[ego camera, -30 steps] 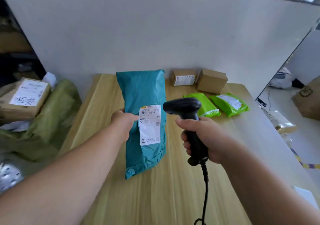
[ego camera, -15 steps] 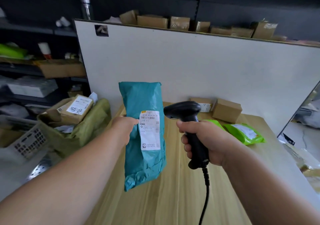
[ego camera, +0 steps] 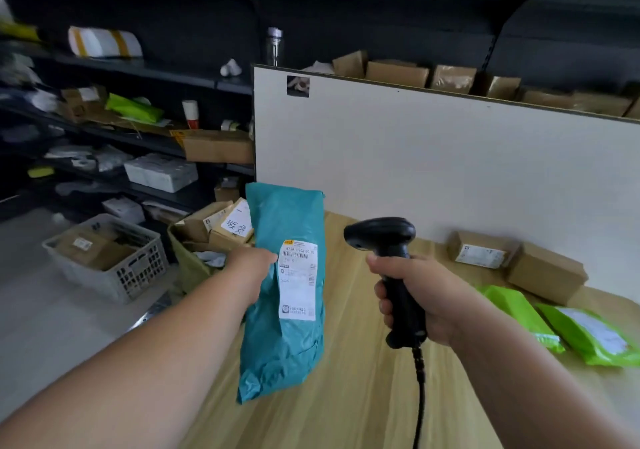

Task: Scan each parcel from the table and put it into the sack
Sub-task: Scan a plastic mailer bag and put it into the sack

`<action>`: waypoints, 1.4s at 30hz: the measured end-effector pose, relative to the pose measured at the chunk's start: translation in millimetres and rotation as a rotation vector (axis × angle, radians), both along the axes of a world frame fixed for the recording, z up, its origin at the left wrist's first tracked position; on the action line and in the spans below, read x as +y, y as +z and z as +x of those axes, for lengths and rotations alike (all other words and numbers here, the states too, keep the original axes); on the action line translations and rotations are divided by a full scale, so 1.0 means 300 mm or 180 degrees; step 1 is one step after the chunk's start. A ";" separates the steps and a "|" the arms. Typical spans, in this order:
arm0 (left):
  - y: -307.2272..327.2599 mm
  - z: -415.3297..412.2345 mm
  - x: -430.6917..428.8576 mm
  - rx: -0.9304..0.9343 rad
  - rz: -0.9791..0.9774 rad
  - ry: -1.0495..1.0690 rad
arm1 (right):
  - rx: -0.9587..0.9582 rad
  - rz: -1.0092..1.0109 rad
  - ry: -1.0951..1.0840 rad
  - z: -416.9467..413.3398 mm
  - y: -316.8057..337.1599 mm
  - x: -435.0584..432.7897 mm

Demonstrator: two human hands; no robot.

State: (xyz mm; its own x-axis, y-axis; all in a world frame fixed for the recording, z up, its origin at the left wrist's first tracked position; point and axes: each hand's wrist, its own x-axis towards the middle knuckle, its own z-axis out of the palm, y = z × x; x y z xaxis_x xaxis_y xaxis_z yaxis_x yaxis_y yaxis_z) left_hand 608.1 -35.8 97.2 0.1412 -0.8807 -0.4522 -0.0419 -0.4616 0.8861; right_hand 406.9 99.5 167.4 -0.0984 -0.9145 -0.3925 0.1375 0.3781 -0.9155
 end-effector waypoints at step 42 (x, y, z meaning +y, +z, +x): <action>-0.364 0.646 -1.310 -0.2591 -0.0492 -0.1386 | 0.0395 0.0768 -0.0029 0.580 -0.219 -1.078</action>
State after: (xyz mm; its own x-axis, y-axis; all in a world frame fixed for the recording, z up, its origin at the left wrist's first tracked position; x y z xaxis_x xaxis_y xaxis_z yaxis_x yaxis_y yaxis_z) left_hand 801.8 -428.8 -12.0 0.0063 -0.9726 -0.2325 -0.8180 -0.1388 0.5583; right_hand 580.8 -223.9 101.7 -0.1672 -0.7949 -0.5833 0.0343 0.5866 -0.8091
